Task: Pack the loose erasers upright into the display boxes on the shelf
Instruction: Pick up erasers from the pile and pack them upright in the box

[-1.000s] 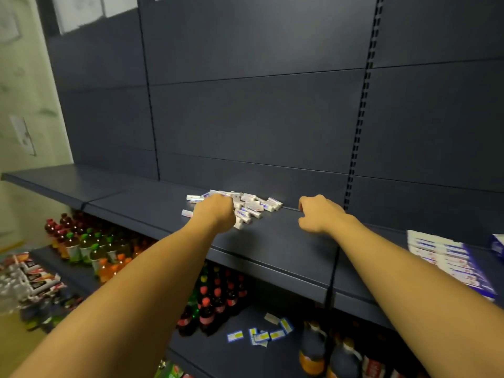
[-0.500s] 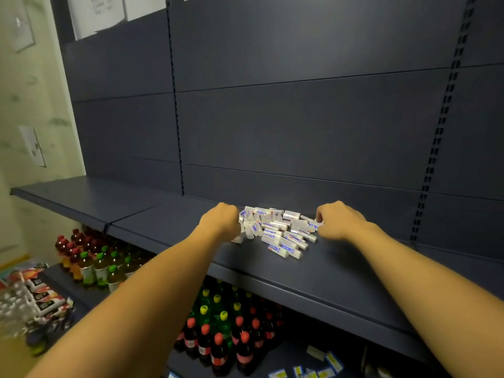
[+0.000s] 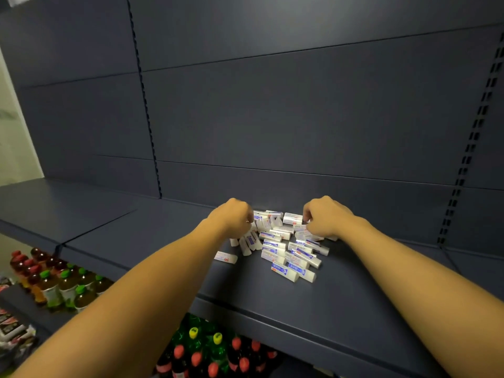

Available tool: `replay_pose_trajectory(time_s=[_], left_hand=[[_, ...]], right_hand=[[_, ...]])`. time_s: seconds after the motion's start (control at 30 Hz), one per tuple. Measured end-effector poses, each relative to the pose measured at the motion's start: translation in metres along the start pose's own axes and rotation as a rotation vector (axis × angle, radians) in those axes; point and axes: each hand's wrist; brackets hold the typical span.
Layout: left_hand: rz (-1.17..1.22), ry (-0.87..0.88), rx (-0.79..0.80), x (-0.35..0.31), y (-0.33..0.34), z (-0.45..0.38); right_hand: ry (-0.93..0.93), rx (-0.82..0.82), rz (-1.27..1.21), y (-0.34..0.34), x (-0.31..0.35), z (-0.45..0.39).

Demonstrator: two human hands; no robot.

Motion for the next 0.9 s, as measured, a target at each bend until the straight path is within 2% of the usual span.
replay_pose_trajectory(time_s=[0.23,0.37,0.9], left_hand=[[0.062,0.306,0.092,-0.016,0.008,-0.029],[0.013,0.425,0.108,-0.022,0.01,-0.039],[0.062,0.512,0.103,0.003,0.014,-0.053]], right_hand=[[0.077,0.006,-0.037,0.004,-0.013,-0.021],[0.124,0.019,-0.067,0.007,-0.022,-0.023],[0.117,0.029,-0.043,0.017,-0.008,-0.017]])
Point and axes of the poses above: each hand's wrist, its own z-axis away from the middle knuckle, its own y-axis out of the palm, x = y × z, and after that the axes turned 13 degrees about -z, right-handed
